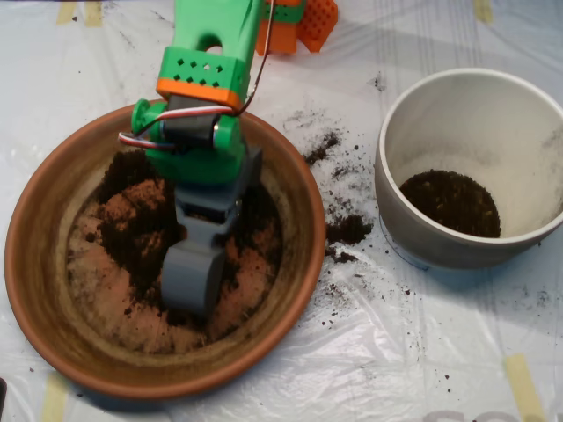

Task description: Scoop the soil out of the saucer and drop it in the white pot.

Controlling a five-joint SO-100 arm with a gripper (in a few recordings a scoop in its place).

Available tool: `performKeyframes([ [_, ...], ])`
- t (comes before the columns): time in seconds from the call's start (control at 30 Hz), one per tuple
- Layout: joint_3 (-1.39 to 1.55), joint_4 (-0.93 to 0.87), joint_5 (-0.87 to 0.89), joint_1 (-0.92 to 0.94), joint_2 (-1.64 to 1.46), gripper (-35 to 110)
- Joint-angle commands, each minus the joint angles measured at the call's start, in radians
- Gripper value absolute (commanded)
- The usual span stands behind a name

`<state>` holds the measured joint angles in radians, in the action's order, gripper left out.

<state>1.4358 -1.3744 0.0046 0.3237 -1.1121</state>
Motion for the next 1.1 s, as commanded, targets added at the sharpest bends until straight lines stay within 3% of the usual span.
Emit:
performKeyframes([
  [0.0, -0.064, -0.005, -0.009, 0.018, -0.032, 58],
  [0.1, -0.060, 0.000, -0.020, 0.031, -0.034, 48],
  [0.33, -0.031, 0.043, -0.040, 0.055, -0.064, 41],
  [0.67, 0.391, 0.321, -0.155, -0.018, -0.371, 32],
  [1.07, 0.534, 0.391, -0.218, 0.002, -0.476, 16],
])
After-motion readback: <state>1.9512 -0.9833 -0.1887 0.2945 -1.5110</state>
